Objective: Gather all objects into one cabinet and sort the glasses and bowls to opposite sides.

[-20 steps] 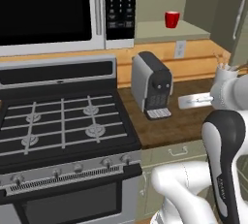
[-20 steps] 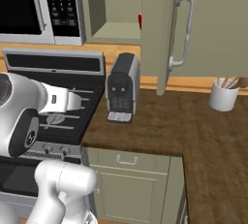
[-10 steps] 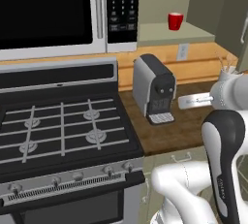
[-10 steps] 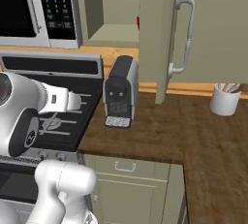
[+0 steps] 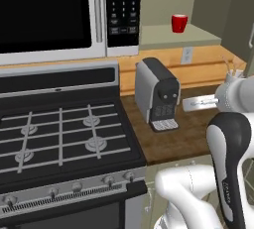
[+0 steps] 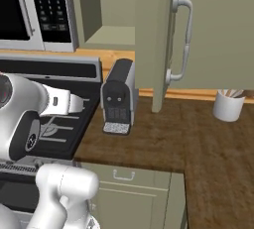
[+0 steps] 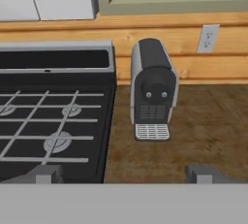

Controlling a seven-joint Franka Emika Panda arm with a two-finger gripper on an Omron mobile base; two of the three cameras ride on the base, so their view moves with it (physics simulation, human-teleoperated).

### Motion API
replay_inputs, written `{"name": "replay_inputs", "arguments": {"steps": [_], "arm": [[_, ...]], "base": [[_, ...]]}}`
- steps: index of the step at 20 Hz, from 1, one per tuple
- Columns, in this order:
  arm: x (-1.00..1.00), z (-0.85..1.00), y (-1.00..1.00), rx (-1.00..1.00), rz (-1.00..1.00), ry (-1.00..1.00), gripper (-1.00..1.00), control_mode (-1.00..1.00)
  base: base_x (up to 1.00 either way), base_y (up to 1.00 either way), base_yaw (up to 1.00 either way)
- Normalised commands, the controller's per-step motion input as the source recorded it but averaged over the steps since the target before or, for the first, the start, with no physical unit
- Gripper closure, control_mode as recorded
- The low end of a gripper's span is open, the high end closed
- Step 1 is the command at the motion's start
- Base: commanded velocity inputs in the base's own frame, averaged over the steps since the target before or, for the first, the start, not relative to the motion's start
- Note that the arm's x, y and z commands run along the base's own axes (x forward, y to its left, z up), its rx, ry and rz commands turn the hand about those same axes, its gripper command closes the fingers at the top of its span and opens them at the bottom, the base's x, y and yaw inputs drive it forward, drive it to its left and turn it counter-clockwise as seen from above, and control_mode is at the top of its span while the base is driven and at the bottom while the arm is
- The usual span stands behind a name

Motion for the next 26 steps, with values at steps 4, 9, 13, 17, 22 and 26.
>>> {"name": "replay_inputs", "arguments": {"steps": [4,9,13,17,22,26], "arm": [[0.00,0.00,0.00,0.00,0.00,0.00,-1.00,1.00],[0.00,0.00,0.00,0.00,0.00,0.00,-1.00,1.00],[0.00,0.00,0.00,0.00,0.00,0.00,-1.00,1.00],[0.00,0.00,0.00,0.00,0.00,0.00,-1.00,1.00],[-0.01,0.36,0.00,-0.02,0.00,-0.03,-1.00,-1.00],[0.00,0.87,0.00,-0.09,-0.04,-0.13,-1.00,-1.00]], "base": [[0.22,-0.04,0.00],[0.47,-0.15,0.00],[0.08,0.00,0.00],[0.00,0.01,0.00],[-0.01,0.00,0.00],[0.00,0.00,0.00]]}}
